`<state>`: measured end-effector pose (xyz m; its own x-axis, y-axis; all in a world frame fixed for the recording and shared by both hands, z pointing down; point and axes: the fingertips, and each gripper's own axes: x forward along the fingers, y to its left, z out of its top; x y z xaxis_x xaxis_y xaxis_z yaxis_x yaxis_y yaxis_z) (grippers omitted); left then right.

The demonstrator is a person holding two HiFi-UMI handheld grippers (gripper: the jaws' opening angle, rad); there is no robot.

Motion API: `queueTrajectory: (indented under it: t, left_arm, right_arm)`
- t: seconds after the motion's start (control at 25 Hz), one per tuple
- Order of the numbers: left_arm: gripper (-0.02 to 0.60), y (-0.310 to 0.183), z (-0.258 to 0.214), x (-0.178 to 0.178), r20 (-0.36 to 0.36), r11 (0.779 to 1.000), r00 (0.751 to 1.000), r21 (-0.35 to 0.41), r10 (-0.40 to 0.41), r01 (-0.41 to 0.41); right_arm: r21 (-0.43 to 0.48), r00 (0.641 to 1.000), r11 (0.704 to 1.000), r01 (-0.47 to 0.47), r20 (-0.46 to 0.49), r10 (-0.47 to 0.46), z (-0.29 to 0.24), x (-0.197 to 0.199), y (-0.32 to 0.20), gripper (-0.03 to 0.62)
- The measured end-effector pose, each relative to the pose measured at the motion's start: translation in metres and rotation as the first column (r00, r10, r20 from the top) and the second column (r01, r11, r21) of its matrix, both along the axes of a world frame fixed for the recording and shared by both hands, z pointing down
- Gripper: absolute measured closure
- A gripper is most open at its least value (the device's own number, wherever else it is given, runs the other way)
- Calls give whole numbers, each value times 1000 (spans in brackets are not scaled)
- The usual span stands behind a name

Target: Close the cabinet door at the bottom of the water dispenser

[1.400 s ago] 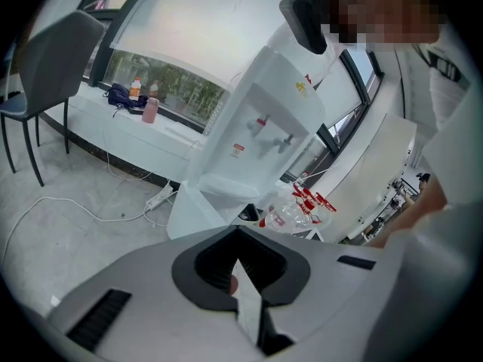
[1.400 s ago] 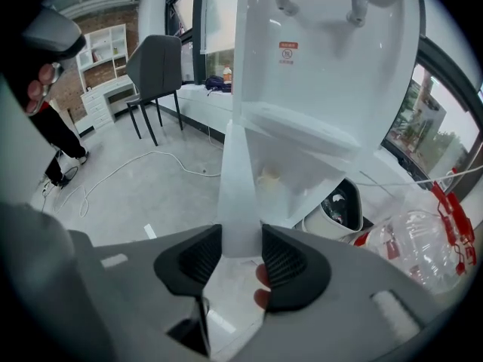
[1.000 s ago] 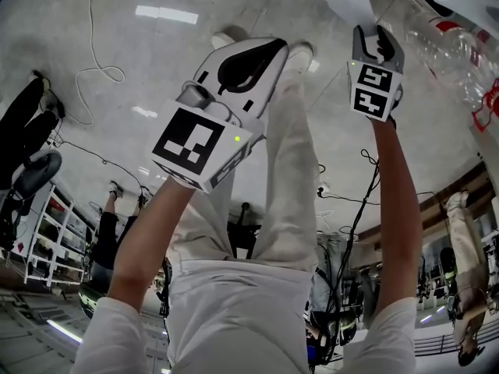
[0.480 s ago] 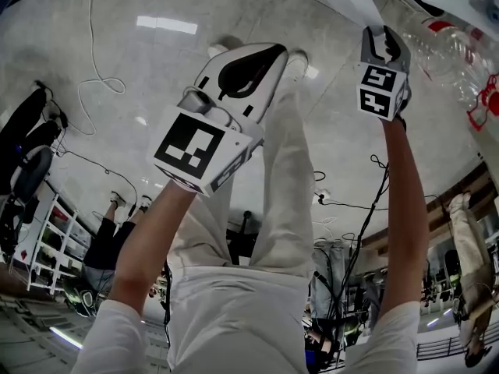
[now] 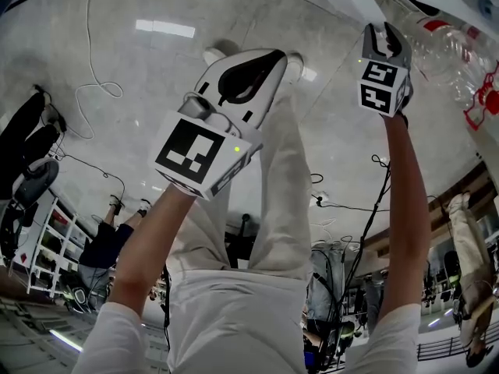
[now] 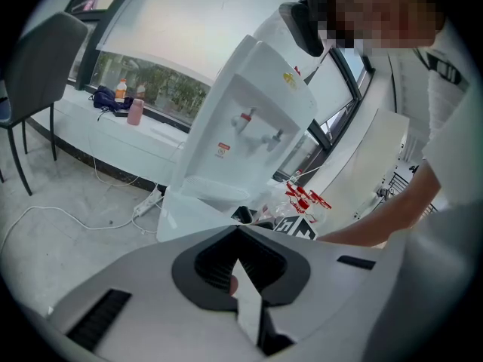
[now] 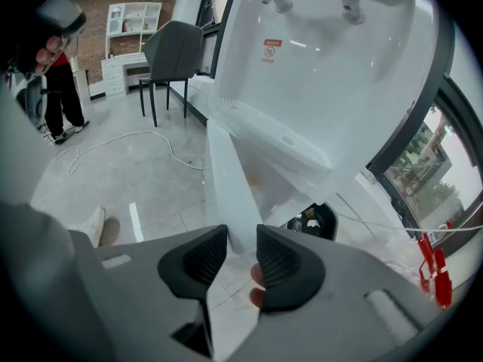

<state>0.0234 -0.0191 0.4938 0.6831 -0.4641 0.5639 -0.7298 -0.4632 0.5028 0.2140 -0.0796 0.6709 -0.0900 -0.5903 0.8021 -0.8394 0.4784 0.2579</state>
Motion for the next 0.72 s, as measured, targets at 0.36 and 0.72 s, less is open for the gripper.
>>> queueTrajectory:
  t: [0.36, 0.72]
  left_arm:
    - [578, -6, -1, 1, 1, 1000, 1000, 5, 2, -2]
    - [578, -12, 2, 4, -3, 1000, 1000, 4, 6, -6]
  right_arm:
    - [14, 998, 1000, -2, -65, 3, -1, 10, -14, 487]
    - [25, 994, 1000, -8, -106, 10, 0, 29, -38, 490]
